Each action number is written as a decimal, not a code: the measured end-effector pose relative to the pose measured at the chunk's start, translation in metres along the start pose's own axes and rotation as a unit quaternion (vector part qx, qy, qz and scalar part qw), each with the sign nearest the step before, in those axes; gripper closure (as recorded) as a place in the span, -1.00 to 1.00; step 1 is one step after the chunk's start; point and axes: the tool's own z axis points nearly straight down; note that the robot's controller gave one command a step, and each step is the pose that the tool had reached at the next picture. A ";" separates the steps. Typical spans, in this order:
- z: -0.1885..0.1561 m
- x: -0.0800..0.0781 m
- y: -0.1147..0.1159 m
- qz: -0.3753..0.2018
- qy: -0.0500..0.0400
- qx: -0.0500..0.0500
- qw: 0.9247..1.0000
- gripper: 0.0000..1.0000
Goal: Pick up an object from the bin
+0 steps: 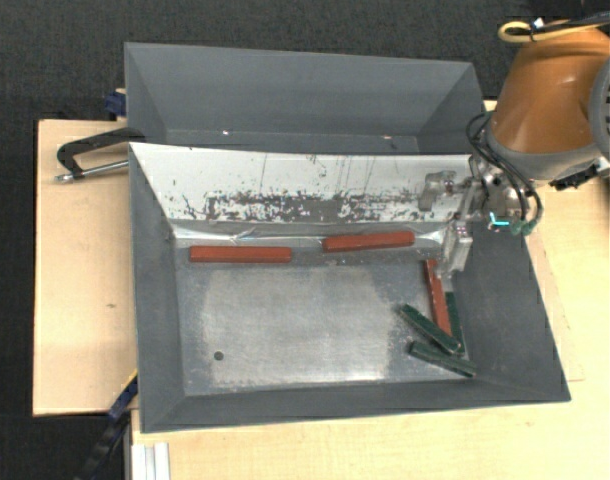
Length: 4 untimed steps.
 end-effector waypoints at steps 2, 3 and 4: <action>0.011 0.004 -0.009 -0.092 -0.007 0.001 0.996 -1.00; 0.068 0.021 -0.027 -0.276 -0.005 0.002 0.961 -1.00; 0.093 0.020 -0.041 -0.260 -0.003 0.001 0.966 -1.00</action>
Offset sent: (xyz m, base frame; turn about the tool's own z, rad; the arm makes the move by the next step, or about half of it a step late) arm -0.0275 -0.0467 -0.0664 -0.6642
